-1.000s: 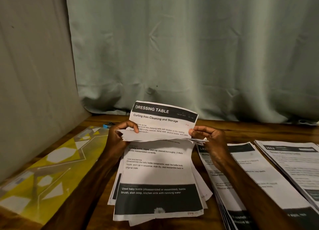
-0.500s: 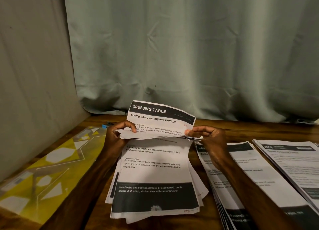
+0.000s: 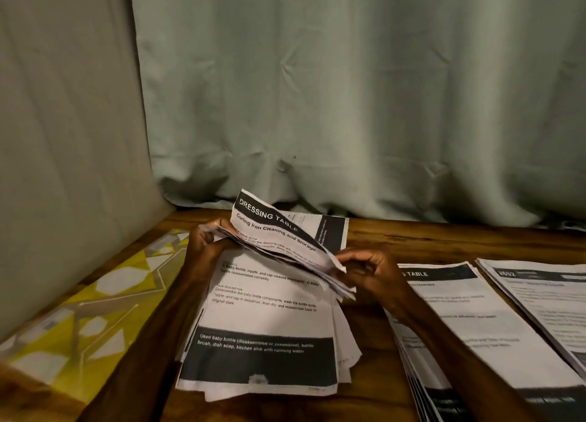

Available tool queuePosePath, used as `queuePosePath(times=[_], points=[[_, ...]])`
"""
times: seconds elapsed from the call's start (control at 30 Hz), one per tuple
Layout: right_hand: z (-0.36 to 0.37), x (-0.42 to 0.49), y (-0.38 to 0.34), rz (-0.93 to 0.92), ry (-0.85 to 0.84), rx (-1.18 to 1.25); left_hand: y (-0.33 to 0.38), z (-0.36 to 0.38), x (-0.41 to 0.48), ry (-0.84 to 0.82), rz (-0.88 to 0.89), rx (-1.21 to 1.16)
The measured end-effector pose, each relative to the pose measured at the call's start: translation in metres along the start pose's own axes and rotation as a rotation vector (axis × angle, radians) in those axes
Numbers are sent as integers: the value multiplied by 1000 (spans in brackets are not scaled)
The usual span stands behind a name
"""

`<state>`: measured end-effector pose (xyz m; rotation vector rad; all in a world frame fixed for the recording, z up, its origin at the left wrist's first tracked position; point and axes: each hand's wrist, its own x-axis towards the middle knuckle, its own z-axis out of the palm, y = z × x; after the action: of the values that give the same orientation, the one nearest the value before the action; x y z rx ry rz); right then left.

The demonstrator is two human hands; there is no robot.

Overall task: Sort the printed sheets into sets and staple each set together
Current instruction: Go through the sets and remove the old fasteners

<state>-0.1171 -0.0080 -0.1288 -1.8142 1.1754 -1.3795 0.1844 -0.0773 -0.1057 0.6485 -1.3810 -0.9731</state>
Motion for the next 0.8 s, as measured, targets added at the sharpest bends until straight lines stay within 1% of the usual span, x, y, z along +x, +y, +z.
queuePosePath(times=[0.1,0.23,0.3,0.37,0.43,0.5,0.57,0.63,0.7,0.8], points=[[2,-2,-4,-54,-80,-70,-1,-5,0,42,-40,16],[9,-5,-13,-23,-175,-189,-5,-10,2,91,-72,19],[14,-7,-18,16,-162,-257,-5,-10,1,118,-86,37],[16,-9,-20,26,-124,-386,-5,-10,3,127,-114,65],[16,-12,-26,24,-154,-516,-5,-7,2,109,-113,92],[18,-13,-30,-24,-204,-582,-5,-9,3,137,-122,108],[19,-15,-32,-56,-208,-570,-7,-13,4,196,-139,103],[18,-17,-30,-78,-212,-547,-10,-17,5,223,-170,118],[18,-17,-29,-102,-206,-566,-12,-17,6,279,-186,136],[23,-15,-24,-49,-232,-532,-6,-8,3,329,-236,100]])
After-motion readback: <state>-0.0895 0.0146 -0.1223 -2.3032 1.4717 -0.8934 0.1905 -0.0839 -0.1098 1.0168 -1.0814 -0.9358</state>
